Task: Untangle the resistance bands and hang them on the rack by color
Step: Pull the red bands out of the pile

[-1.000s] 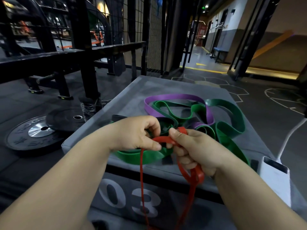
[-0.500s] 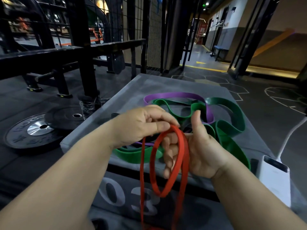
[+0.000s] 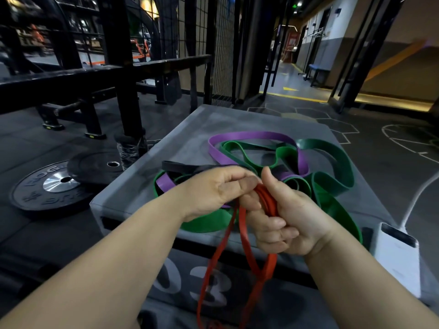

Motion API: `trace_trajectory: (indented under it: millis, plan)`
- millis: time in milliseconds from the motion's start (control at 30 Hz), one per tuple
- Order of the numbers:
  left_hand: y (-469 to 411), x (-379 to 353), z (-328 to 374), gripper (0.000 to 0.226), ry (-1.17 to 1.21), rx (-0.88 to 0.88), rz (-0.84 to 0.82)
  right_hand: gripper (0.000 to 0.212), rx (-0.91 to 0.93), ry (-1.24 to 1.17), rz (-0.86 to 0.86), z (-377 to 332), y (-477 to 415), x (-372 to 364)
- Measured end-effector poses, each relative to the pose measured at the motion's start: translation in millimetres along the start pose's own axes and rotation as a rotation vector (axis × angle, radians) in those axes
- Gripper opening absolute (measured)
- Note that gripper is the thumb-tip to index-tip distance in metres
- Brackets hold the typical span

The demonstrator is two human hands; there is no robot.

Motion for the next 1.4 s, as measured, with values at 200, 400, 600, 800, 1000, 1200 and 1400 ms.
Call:
trace_trajectory:
  millis: [200,400,600,800,1000,1200,1400]
  plan:
    - [-2.6,11.3,-9.2,0.049,-0.109,0.016,0.094,0.055,-0.010,-0.018,-0.097,2.4,0.8,0.4]
    - [3.0,22.2,5.9,0.045,-0.474,-0.051,0.211,0.048,-0.026,0.016,-0.065,5.1,5.6,12.2]
    - [1.9,21.3,1.4,0.024,-0.264,-0.059,0.178,0.037,-0.049,-0.003,-0.158,2.0,7.8,7.1]
    - [-4.1,4.5,-16.7,0.023,0.059,-0.022,-0.057,0.033,-0.044,-0.150,-0.255,-3.9,11.3,3.2]
    - [-8.0,4.4,-11.7,0.020,0.181,-0.128,0.003,0.035,-0.028,-0.075,-0.175,-0.9,9.9,5.3]
    - [-9.2,13.2,-1.4,0.019,0.286,-0.261,0.131,0.048,0.080,0.196,-0.229,-9.5,11.3,-1.7]
    - [-15.4,3.9,-14.7,0.032,0.186,-0.166,0.113,0.030,0.337,0.080,-0.365,-48.8,22.5,-25.8]
Point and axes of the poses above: each hand's wrist, its own y-axis away from the middle knuckle, its own x-axis out of the back of the hand, z = x × y, the point moved 9 cm from there along -y, towards the middle knuckle, and after that the axes turned 14 degrees about -z, right-handed, at the moved point
